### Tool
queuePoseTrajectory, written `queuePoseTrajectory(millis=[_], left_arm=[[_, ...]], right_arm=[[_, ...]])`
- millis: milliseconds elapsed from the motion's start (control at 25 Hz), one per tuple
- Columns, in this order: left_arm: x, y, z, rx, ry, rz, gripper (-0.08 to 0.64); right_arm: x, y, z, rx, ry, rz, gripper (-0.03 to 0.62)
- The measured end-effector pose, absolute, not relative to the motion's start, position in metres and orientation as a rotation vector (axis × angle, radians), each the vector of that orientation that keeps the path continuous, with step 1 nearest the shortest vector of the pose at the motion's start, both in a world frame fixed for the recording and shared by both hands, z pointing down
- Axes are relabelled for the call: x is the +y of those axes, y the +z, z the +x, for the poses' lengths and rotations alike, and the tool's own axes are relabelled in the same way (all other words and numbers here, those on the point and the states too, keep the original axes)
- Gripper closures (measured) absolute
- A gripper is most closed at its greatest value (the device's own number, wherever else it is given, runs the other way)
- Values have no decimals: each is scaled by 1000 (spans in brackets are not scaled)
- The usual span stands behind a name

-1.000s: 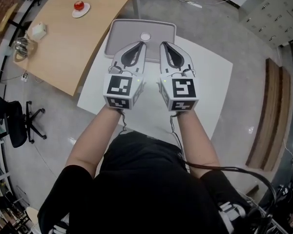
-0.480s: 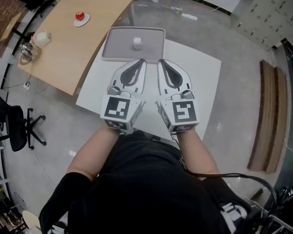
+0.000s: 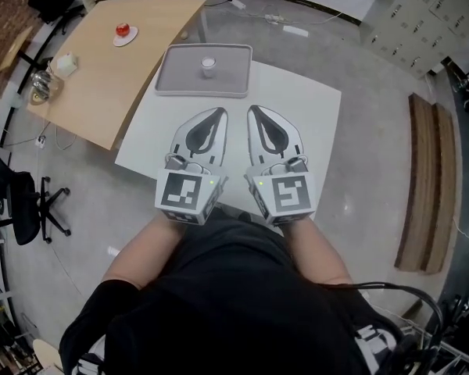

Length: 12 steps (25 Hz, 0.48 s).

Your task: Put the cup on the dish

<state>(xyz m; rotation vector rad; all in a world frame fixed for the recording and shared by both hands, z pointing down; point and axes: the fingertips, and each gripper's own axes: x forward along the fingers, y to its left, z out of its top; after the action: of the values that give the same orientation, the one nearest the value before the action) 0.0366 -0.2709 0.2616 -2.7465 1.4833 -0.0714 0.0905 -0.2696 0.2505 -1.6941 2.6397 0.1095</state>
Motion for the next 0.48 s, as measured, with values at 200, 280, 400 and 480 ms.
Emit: queuePoseTrajectory(millis=[200,280,400,480], left_arm=[[-257,259,51,1449,-71,-2749,552],[-253,258,55,1441,-66,-2752,552],[-250,257,57,1446,-60,-2750,552],[-248,256,56,1449,-57,-2743,552]], right_arm=[[-251,245,94,2651,139,-1658,580],[-245,245,94,2666,150,-1635,580],[-243,243,99,2657,128,-1681,580],[-242,242,101,2654,134,-1684,580]])
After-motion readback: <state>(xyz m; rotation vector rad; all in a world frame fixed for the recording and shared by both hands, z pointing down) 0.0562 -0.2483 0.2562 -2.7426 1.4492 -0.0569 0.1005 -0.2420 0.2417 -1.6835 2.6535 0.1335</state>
